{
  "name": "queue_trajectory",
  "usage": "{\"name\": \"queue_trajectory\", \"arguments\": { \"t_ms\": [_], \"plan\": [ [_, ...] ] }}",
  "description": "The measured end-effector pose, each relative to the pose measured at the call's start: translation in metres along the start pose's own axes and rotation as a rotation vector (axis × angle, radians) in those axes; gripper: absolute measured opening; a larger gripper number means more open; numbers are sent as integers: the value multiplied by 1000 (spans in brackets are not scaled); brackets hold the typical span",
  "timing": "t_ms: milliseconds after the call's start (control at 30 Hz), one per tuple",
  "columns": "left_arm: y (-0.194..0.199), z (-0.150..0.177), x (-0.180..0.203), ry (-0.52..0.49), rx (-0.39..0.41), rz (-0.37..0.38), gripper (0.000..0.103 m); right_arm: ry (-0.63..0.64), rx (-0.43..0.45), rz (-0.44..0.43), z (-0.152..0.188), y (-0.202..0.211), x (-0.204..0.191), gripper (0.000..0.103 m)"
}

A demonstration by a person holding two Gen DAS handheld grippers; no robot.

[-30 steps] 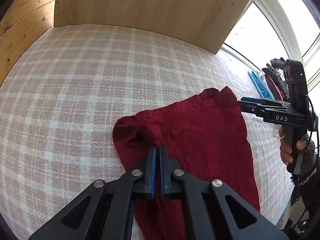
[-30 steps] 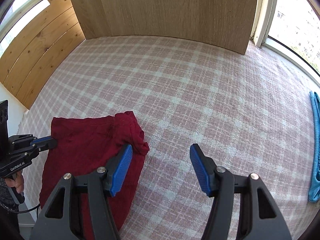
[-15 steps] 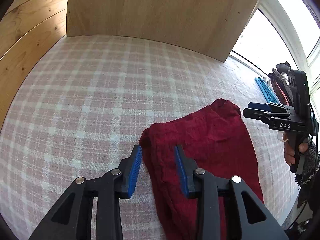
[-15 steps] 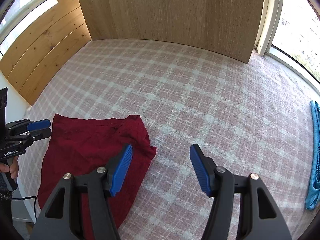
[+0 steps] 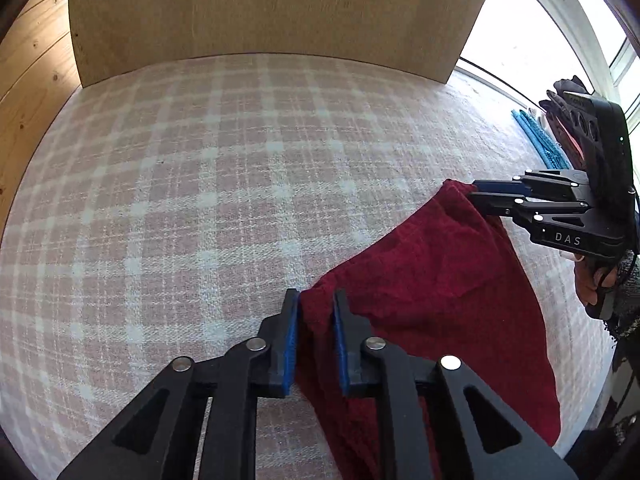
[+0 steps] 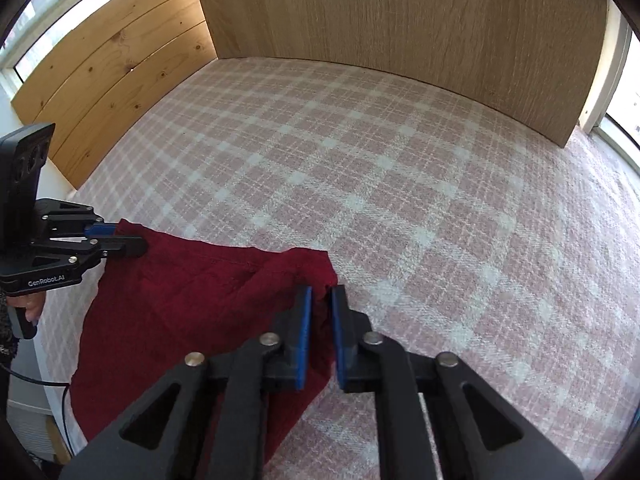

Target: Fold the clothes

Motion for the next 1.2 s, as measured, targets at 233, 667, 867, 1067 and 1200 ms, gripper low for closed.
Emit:
{"name": "queue_trajectory", "arguments": {
  "t_ms": [233,667,867,1067,1200],
  "plan": [
    [16,4,0,-7,12,64,8,-73,-11,-43,4,23,24,18],
    [25,4,3,3,3,4,12,-72,2,52,31,53,16,44],
    [78,61,33,-11,36,31,45,-98,19,23,88,91,-10,45],
    [66,132,68,37,-39,55,43,-103,-41,-2,152,92,-49,45],
    [52,152,76,50,-73,41,43,-136,-80,-1,173,86,-57,45]
  ]
}}
Point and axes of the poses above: each gripper's, at about its wrist camera, not at the fingertips, and y roughly against the way its jaws point, x to its right, z to its underside, the point moved 3 cm from there along -y, roughly the way its jaws point, and after that the axes turned 12 degrees about z, right-handed, at the moved point
